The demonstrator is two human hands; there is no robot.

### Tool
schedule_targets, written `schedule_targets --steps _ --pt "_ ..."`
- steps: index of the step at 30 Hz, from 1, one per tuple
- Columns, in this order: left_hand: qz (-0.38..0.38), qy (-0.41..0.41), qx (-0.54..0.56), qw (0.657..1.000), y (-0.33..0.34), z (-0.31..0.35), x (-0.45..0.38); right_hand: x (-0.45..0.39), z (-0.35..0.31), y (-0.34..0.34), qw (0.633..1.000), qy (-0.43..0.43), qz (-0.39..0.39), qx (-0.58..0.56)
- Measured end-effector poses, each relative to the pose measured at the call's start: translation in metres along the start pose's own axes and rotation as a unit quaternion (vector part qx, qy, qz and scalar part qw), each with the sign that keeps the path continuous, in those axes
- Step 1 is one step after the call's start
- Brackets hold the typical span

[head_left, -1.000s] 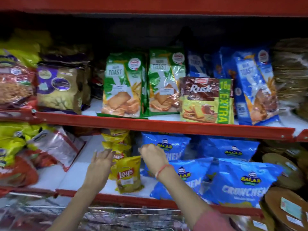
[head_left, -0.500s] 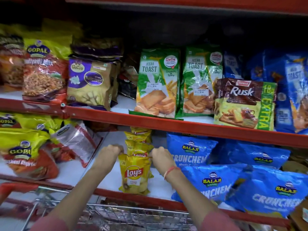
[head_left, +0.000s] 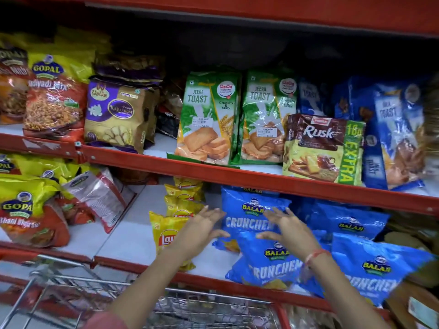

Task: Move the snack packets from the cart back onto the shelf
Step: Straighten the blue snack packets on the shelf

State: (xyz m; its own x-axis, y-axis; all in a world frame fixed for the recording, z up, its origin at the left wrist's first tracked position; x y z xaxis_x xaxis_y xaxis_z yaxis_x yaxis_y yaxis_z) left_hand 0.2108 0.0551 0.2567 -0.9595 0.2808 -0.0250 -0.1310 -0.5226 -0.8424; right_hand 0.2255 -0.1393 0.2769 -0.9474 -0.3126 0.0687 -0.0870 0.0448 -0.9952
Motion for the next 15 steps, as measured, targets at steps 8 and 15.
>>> schedule_targets --steps 8,15 --pt "0.008 0.001 -0.048 0.999 0.028 0.045 -0.016 0.032 0.093 -0.003 0.992 0.108 -0.049 0.043" --pt "0.061 -0.019 -0.044 0.997 -0.013 0.016 -0.016 0.018 0.057 -0.001 0.997 0.067 0.038 -0.003"
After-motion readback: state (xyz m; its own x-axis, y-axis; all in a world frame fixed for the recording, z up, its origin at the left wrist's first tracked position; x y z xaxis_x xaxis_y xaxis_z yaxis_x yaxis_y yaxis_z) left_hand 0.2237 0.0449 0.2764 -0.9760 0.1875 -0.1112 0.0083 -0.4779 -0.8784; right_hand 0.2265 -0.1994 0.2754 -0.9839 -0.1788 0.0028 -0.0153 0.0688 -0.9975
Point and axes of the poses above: each hand's wrist, its own x-axis away from the middle knuckle, its own y-axis out of the palm, z = x × y, the point moved 7 cm from there along -x, towards the middle knuckle, and after that the axes turned 9 degrees about x, right-handed, at the moved point
